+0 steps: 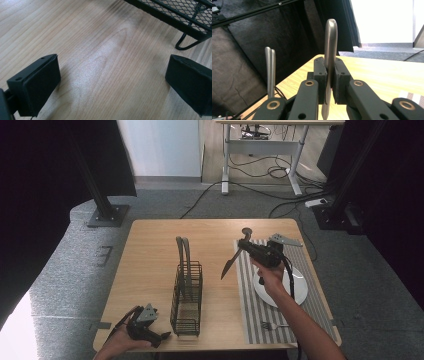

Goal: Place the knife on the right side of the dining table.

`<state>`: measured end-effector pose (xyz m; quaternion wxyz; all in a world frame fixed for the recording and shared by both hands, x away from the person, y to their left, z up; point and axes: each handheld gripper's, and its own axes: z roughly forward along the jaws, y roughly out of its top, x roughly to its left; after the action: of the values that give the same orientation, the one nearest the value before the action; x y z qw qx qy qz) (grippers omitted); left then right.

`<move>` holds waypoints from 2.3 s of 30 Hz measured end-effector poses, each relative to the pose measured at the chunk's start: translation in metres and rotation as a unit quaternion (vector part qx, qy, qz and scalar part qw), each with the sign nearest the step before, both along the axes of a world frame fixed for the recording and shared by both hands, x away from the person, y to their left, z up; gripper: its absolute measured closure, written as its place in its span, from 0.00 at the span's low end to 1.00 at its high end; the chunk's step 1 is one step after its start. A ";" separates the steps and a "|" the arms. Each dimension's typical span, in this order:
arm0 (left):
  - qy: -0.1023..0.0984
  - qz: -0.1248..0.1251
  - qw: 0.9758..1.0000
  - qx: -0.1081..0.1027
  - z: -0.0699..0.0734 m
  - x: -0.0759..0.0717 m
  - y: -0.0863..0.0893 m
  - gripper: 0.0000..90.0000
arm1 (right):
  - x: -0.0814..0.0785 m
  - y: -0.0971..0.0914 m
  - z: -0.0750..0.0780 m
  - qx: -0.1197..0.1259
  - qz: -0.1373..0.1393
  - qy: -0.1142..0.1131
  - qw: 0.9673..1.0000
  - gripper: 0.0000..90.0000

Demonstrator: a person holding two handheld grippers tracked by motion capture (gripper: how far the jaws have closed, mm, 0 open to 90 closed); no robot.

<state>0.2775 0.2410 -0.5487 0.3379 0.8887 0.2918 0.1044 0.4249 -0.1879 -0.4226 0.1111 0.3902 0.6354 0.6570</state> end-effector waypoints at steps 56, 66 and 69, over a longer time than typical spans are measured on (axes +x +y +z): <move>0.000 0.001 1.000 0.000 0.000 -0.001 0.000 0.00 | 0.067 -0.061 -0.005 -0.028 -0.147 0.012 0.989 0.92; 0.000 0.001 1.000 0.000 0.000 -0.001 0.000 0.00 | 0.079 -0.067 -0.009 -0.043 -0.165 0.016 0.985 0.92; 0.000 0.001 1.000 0.000 0.000 0.000 0.000 0.00 | 0.081 -0.068 -0.011 -0.043 -0.168 0.016 0.985 0.92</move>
<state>0.2770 0.2410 -0.5486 0.3376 0.8884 0.2927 0.1049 0.5063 -0.2559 -0.4335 0.2266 0.4970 0.5900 0.5946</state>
